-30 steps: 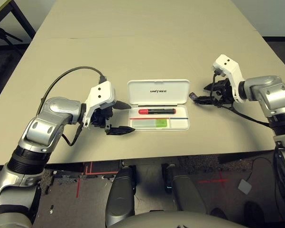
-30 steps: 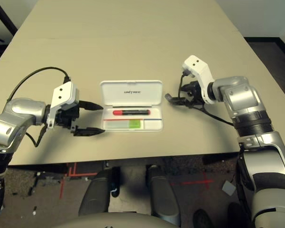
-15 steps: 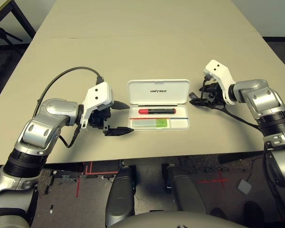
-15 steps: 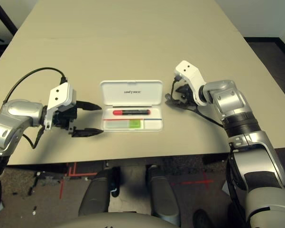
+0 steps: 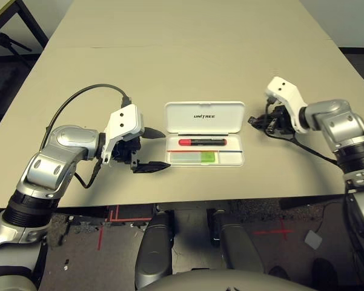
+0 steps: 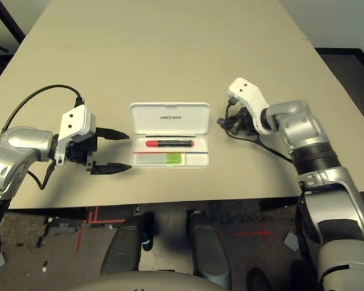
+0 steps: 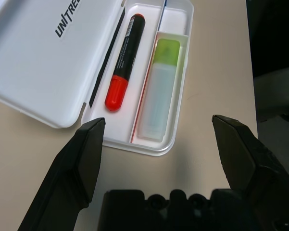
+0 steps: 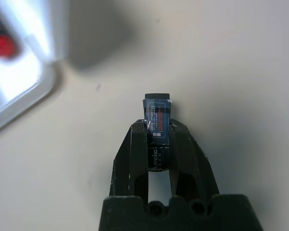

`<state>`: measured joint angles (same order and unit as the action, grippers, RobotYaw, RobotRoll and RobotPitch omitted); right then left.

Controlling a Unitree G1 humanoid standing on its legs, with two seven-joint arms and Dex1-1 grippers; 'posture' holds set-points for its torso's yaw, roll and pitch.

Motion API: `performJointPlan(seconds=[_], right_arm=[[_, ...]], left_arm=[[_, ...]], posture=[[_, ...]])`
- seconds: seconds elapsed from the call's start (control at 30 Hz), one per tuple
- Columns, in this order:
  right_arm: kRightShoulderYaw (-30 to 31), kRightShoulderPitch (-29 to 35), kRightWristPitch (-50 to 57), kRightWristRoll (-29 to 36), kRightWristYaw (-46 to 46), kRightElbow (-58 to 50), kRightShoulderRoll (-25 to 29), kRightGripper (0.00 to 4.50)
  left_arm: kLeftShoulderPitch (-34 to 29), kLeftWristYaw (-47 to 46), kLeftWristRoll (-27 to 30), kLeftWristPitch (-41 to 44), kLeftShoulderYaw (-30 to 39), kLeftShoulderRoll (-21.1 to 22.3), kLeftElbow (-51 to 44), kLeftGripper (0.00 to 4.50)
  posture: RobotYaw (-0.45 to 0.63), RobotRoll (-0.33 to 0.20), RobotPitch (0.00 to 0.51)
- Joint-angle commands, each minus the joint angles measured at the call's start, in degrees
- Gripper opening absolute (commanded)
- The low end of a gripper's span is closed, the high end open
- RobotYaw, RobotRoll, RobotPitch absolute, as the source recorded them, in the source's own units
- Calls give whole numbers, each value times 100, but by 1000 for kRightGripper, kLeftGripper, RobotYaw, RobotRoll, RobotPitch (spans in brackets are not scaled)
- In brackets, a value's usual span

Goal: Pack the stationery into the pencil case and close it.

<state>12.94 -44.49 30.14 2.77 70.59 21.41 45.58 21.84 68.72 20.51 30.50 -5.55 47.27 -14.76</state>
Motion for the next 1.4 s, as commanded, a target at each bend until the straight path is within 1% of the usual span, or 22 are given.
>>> performJointPlan(seconds=[0.03,0.13,0.27,0.37,0.53,0.8,1.0,1.2,1.27,1.3,1.4], right_arm=[[119,111,-258,201,790,-611,312,316],[207,165,199,437,1275,-1259,463,316],[389,177,275,553,1683,-1747,555,316],[565,20,390,561,1786,-1968,455,316],[834,-146,412,492,1754,-2030,194,316],[1239,-92,127,340,1728,-1978,-85,316],[1366,-29,-56,197,1593,-1975,-275,316],[1384,51,-157,104,1517,-1952,-333,316],[1373,75,-157,103,1505,-1958,-339,1035],[1368,83,-159,107,1502,-1957,-339,1312],[1349,92,-140,144,1512,-1955,-337,2454]], left_arm=[[-26,-6,52,-96,8,-23,99,4500],[47,-18,18,-171,-31,-73,177,4500],[110,0,6,-158,-65,-93,236,4500],[146,-3,-3,-148,-72,-91,254,4500],[158,-54,-2,-114,-77,-105,207,4500],[70,-158,35,-4,-58,-85,36,4500],[71,-188,36,34,-46,-66,15,4500],[86,-177,14,11,-42,-41,74,4500],[92,-178,-1,-3,-53,-45,101,4500],[97,-182,-9,-8,-57,-49,116,4500],[101,-185,-22,-21,-50,-48,158,4500]], posture=[[42,0,189],[39,0,182],[41,0,171],[47,0,165],[61,0,171],[92,0,183],[97,0,185],[93,0,186],[92,0,187],[92,0,187],[90,0,187]])
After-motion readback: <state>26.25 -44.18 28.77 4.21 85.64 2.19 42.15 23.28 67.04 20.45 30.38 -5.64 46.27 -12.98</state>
